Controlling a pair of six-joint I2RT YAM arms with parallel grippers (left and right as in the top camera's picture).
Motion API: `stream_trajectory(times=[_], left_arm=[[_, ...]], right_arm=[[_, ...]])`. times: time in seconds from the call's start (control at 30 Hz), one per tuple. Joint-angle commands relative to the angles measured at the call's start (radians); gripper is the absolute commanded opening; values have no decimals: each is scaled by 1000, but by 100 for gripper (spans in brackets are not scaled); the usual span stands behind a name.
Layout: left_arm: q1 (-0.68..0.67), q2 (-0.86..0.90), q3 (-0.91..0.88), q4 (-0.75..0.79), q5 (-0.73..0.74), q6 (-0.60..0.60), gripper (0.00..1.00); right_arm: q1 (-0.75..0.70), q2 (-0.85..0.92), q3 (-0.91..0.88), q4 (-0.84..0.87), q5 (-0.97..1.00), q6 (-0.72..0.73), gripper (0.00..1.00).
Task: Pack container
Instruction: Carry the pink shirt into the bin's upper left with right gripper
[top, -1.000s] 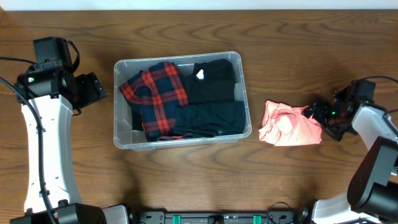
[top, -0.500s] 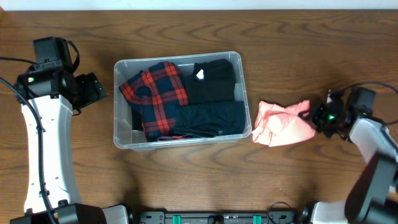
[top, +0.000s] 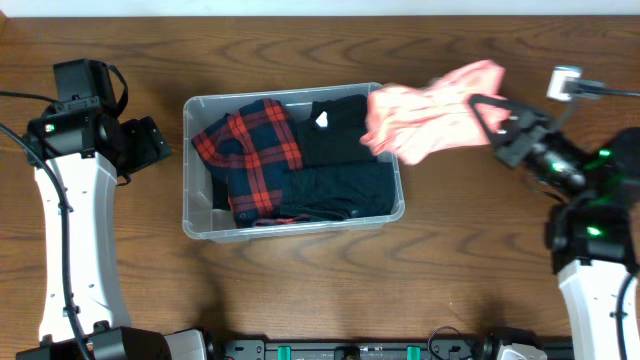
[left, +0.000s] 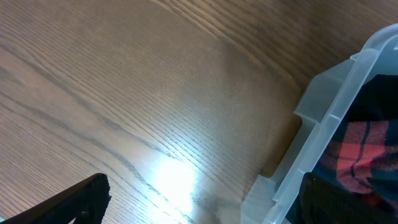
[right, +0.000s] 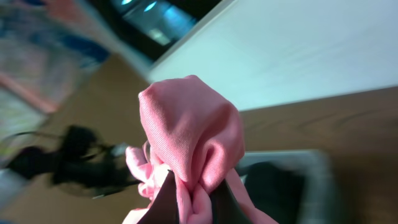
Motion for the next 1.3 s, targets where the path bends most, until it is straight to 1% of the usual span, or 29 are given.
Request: stream_trajectory(times=[0.0, 0.07, 0.1, 0.17, 0.27, 0.4, 0.5, 0.6, 0.7, 0.73, 0.77, 0.8, 0.9, 0.97, 1.0, 1.1, 1.17, 1.27], left_arm=[[4, 4, 1, -2, -11, -2, 98], [4, 4, 1, -2, -11, -2, 98], [4, 4, 1, -2, -11, -2, 98], [4, 4, 1, -2, -11, -2, 98], [4, 4, 1, -2, -11, -2, 98], [4, 4, 1, -2, -11, -2, 98], [4, 4, 1, -2, -12, -2, 98], [4, 4, 1, -2, -11, -2, 98], [4, 4, 1, -2, -11, -2, 98], [4, 4, 1, -2, -11, -2, 98], [4, 4, 1, -2, -11, -2, 98], [4, 4, 1, -2, -11, -2, 98], [4, 4, 1, -2, -11, -2, 98], [4, 4, 1, -2, -11, -2, 98], [4, 4, 1, -2, -11, -2, 98], [4, 4, 1, -2, -11, -2, 98], [4, 4, 1, -2, -11, -2, 98], [4, 4, 1, -2, -11, -2, 98]], right_arm=[[144, 37, 4, 22, 111, 149, 1], [257, 71, 4, 42, 211, 154, 1], [336, 102, 4, 68, 282, 154, 1], [434, 150, 4, 113, 376, 167, 1], [599, 261, 4, 248, 562, 177, 1], [732, 424, 4, 426, 798, 208, 1], [761, 517, 4, 420, 916, 227, 1], [758, 605, 4, 344, 988, 204, 1], [746, 672, 4, 267, 986, 149, 1], [745, 684, 4, 252, 978, 104, 1], [745, 686, 4, 240, 976, 59, 8], [746, 685, 4, 228, 976, 16, 18], [746, 634, 4, 194, 960, -90, 33], [746, 571, 4, 158, 938, -131, 47], [746, 536, 5, 137, 933, -148, 52], [746, 405, 11, 57, 931, -181, 53], [746, 320, 16, 34, 925, -204, 48], [747, 246, 22, 60, 850, -228, 43]])
